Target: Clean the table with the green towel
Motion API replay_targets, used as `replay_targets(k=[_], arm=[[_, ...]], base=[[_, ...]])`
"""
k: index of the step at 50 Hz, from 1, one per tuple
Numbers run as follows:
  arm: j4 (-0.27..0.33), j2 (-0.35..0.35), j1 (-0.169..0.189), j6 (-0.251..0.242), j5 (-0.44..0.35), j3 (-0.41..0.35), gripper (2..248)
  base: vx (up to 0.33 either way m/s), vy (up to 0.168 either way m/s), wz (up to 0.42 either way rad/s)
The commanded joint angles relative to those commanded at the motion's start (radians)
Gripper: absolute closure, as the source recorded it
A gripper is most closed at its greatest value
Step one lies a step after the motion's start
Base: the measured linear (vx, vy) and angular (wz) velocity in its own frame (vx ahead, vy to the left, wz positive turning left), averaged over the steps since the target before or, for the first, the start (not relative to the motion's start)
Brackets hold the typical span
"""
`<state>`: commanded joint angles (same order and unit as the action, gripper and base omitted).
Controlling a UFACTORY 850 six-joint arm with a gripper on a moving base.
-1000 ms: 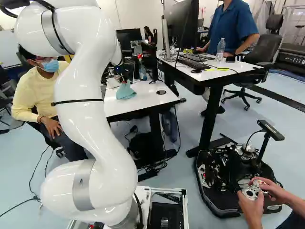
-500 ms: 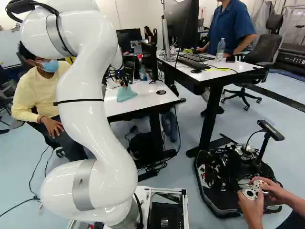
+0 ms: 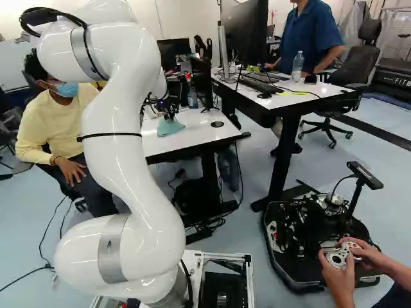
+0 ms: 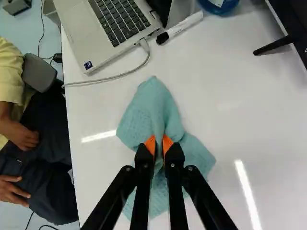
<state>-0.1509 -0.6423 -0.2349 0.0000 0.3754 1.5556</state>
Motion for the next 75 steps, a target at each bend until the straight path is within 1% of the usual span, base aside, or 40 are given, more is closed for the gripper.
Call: replay_targets(k=[24,75], arm=[[0.000,-0.001,0.000,0.000,0.005,0.000,206],[0.000,-0.001,0.000,0.000,0.119,0.000,206]], base=[[0.000,0.000,0.000],[0.000,0.000,0.000]])
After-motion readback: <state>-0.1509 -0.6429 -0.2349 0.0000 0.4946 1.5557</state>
